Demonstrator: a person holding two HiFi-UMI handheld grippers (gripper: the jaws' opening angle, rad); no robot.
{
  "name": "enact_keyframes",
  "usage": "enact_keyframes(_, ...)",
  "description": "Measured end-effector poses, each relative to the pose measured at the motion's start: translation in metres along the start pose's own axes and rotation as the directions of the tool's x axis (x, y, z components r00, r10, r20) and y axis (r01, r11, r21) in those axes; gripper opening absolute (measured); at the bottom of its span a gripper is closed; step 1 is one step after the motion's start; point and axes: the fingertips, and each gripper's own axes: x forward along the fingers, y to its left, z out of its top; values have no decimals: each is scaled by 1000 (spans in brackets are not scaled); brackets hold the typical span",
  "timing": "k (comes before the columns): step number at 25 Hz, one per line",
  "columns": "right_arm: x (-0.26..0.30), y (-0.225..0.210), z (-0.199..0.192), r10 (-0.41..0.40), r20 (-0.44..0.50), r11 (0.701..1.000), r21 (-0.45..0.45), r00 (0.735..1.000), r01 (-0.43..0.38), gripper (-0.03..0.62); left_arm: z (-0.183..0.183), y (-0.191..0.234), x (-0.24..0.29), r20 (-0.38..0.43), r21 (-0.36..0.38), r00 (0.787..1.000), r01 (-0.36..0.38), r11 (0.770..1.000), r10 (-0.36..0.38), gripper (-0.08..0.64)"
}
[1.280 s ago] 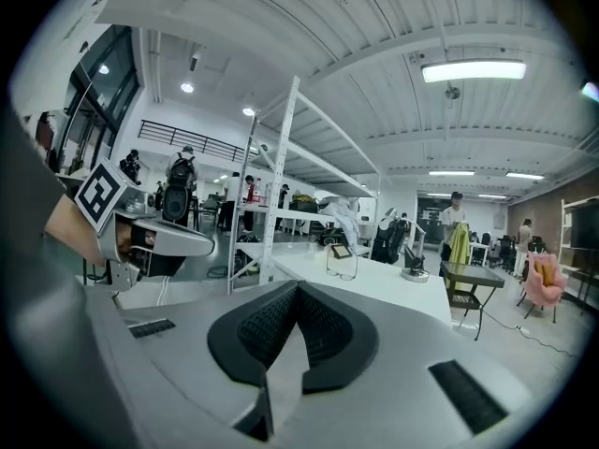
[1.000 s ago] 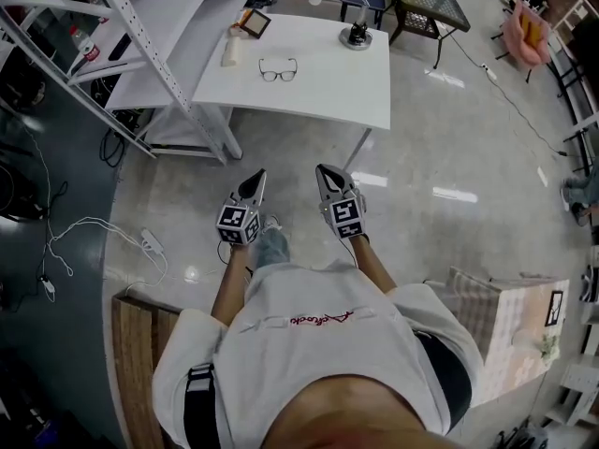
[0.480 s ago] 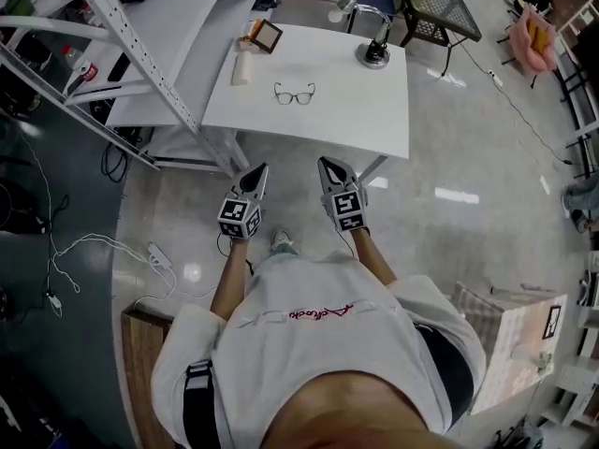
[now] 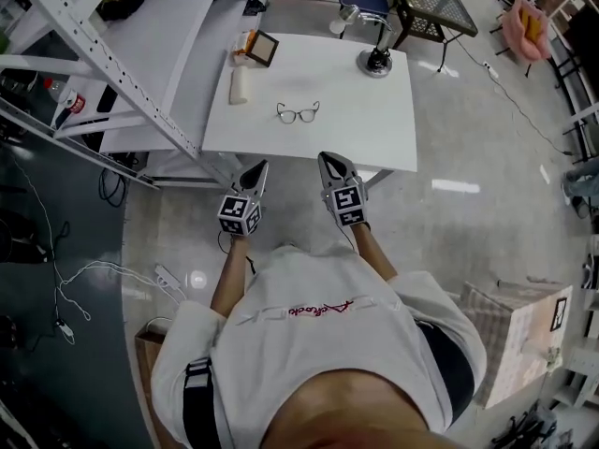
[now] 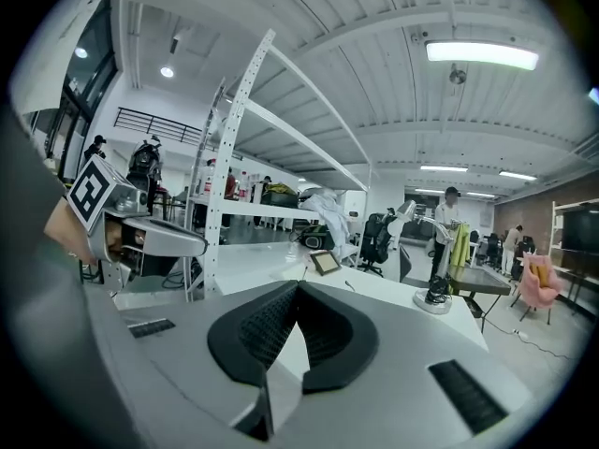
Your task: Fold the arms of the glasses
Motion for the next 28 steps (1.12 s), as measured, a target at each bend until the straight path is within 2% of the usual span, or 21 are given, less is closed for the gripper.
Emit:
enact_keyframes(7, 22, -9, -10, -50, -18, 999, 21, 999, 50, 17, -6, 23, 22, -32, 10, 999, 42, 999, -41, 25)
enact_keyframes(16, 28, -19, -35, -59, -76, 997, 37, 995, 62, 17, -30, 20, 37, -75, -46, 995, 63, 997, -66, 25)
enact_keyframes(21, 42, -31, -42, -47, -96, 997, 51, 994, 52, 17, -38, 32, 49, -99, -70, 994, 37, 997, -43, 25)
enact_keyframes(28, 78, -61, -42, -12, -103, 998, 64, 995, 19, 17, -23, 62, 85, -101, -71, 995, -19, 997, 11, 25)
